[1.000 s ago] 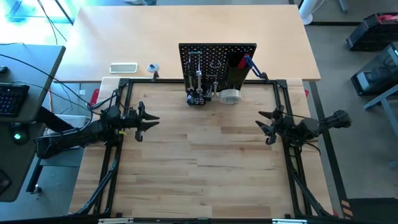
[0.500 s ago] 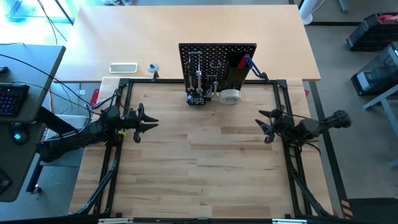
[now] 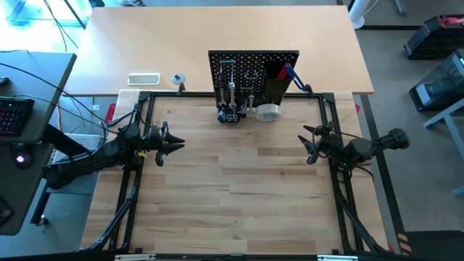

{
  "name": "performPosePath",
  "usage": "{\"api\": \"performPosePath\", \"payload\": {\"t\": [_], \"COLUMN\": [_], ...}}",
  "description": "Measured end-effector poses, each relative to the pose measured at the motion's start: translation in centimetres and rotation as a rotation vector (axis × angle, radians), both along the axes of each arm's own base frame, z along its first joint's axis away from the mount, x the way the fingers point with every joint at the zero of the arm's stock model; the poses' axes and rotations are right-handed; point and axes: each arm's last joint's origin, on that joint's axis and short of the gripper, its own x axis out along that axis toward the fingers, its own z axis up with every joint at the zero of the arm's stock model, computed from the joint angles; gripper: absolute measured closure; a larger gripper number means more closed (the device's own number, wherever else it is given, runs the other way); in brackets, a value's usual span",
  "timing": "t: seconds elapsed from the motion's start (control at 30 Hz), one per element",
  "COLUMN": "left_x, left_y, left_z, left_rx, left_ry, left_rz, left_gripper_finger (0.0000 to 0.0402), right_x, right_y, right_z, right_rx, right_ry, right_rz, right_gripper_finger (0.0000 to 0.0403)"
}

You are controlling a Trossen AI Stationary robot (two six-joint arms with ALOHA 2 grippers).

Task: Hang tools onto peg board
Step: Return to Home Position

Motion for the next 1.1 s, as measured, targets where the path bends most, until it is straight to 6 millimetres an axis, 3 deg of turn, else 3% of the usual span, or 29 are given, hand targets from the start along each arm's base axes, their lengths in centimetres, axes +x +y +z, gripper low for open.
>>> {"api": "performPosePath", "payload": {"t": [1.1], "left_x": [0.00], "left_y": [0.00], "left_z": [0.00], "left_rx": [0.001], "left_ry": [0.000], "left_rz": [0.000], "left_gripper_finger": [0.0320], "right_x": [0.01], "right_y": [0.01], "right_z": [-0.02], "right_rx": [0.050], "right_ry": [-0.027], "right_rz": [0.010], "right_gripper_finger": [0.0193]}}
